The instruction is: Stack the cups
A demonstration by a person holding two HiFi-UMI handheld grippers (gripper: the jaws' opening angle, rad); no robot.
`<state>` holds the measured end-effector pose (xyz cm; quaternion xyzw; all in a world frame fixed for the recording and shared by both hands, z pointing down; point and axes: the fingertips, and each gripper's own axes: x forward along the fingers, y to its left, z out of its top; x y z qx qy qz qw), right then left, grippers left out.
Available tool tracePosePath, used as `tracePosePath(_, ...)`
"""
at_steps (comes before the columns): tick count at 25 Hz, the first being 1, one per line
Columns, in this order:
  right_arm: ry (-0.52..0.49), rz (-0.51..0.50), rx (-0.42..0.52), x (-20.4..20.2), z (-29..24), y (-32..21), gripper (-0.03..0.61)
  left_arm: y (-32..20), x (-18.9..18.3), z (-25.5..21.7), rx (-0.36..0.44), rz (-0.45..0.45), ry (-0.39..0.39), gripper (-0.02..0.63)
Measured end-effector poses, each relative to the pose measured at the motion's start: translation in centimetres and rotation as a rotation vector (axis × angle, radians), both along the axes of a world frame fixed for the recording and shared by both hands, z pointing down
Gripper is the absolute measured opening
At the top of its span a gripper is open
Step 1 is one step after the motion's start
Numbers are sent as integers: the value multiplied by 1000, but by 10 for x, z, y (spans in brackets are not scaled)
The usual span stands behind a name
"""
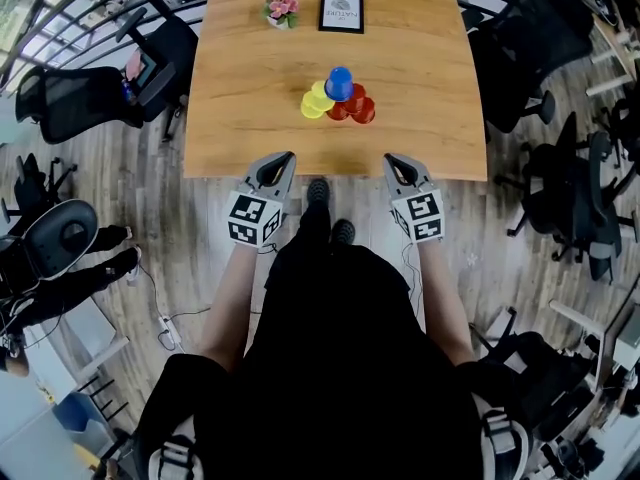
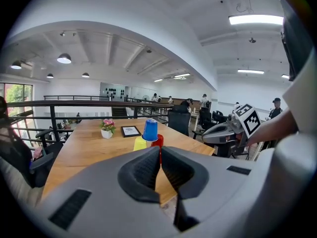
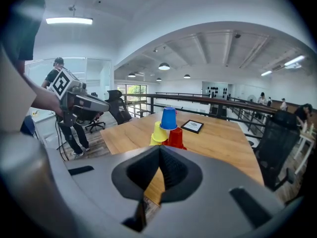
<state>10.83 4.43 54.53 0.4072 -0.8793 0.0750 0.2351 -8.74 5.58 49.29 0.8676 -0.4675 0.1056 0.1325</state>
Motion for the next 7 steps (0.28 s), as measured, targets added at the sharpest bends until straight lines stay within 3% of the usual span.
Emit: tracePosePath(7,1,-10,4,-1,1,2,6,7,-1,2,-4,-13,-4,26)
